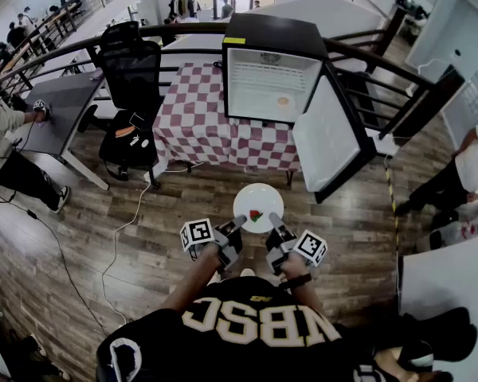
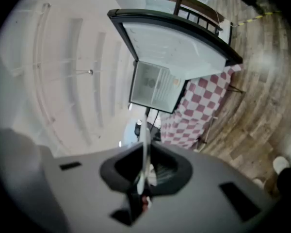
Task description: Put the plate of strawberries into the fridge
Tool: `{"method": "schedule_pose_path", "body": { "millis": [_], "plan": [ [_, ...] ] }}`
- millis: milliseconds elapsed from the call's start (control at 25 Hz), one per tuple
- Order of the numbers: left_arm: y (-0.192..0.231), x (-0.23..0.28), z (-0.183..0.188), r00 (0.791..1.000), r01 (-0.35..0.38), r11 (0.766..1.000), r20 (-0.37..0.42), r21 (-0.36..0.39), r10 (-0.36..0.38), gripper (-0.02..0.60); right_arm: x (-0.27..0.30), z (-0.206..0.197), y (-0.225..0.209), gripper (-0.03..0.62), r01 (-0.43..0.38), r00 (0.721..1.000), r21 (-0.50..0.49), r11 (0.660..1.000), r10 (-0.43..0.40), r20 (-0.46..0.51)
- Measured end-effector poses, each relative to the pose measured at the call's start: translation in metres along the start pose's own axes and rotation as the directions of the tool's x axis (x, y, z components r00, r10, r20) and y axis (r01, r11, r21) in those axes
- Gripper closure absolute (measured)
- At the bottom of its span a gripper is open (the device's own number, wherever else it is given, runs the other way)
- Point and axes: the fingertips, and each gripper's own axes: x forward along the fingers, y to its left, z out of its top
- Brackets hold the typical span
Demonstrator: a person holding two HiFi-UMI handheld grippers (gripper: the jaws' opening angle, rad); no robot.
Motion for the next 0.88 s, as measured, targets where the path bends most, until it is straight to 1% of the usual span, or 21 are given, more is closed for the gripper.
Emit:
{"method": "schedule_pose_path", "body": {
  "millis": [200,320,400,480,640,760,880],
  "plan": [
    [0.007,-0.002,-0.019,0.999,-0.012,1.000,-0.040,-0.008,0.012,0.557,-0.018,-0.008,-0.015,0.546,0.033,0.999,0.019,0.999,-0.033,0.000],
    [0.015,0.003,-0.021,0.998,-0.033,0.999,-0.050,-0.008,0.032,0.557,-0.021,-0.006,-0.026,0.546,0.046,0.999,0.025,0.999,-0.046,-0.012],
    [0.014,0.006,-0.020,0.998,-0.033,0.999,-0.056,-0.017,0.032,0.557,-0.019,-0.004,-0.026,0.546,0.038,0.999,0.031,0.999,-0.037,-0.015],
    [0.013,0.011,-0.021,0.998,-0.028,0.999,-0.059,-0.018,0.027,0.557,-0.018,0.002,-0.024,0.546,0.020,1.000,0.016,1.000,-0.019,-0.017],
    [0.008,0.022,-0.029,0.998,-0.026,1.000,-0.053,0.004,0.026,0.557,-0.027,0.014,-0.025,0.546,0.023,0.999,-0.021,1.000,-0.023,-0.038],
    [-0.003,0.031,-0.031,0.998,-0.001,1.000,-0.065,0.029,0.003,0.557,-0.030,0.022,-0.018,0.546,-0.006,1.000,-0.019,1.000,0.005,-0.016],
    [0.004,0.039,-0.033,0.997,-0.017,1.000,-0.070,0.018,0.018,0.557,-0.035,0.029,-0.031,0.546,0.034,0.999,-0.015,0.999,-0.034,-0.011]
  ]
}}
